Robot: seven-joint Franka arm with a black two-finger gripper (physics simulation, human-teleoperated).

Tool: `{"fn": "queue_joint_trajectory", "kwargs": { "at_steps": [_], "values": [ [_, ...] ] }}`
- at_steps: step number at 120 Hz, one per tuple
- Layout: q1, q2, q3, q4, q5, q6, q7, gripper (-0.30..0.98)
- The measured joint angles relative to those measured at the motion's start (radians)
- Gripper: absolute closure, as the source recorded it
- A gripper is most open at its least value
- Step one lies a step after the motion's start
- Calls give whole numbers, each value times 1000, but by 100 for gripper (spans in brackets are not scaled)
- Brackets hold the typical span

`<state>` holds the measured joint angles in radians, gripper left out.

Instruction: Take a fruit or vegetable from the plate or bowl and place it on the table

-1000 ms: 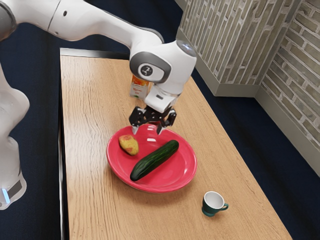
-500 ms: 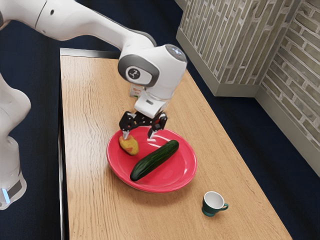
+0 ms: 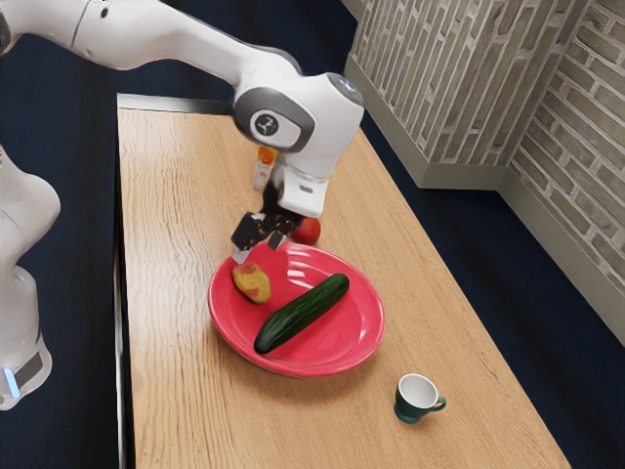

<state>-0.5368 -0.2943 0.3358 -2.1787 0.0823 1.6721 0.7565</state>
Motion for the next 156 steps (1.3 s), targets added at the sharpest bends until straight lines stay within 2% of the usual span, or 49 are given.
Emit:
{"fn": "queue_joint_trajectory", "kwargs": {
  "at_steps": [36,79,107,129,156],
  "values": [
    [-17,42,5,1,-31,-53,-322,0],
    [-65,66,-1,1,-35,-59,-544,0],
    [-81,103,-3,13,-23,-37,-613,0],
    [-82,128,-3,37,29,-13,-603,0],
    [-83,132,-4,38,46,-1,-587,0]
  ]
}}
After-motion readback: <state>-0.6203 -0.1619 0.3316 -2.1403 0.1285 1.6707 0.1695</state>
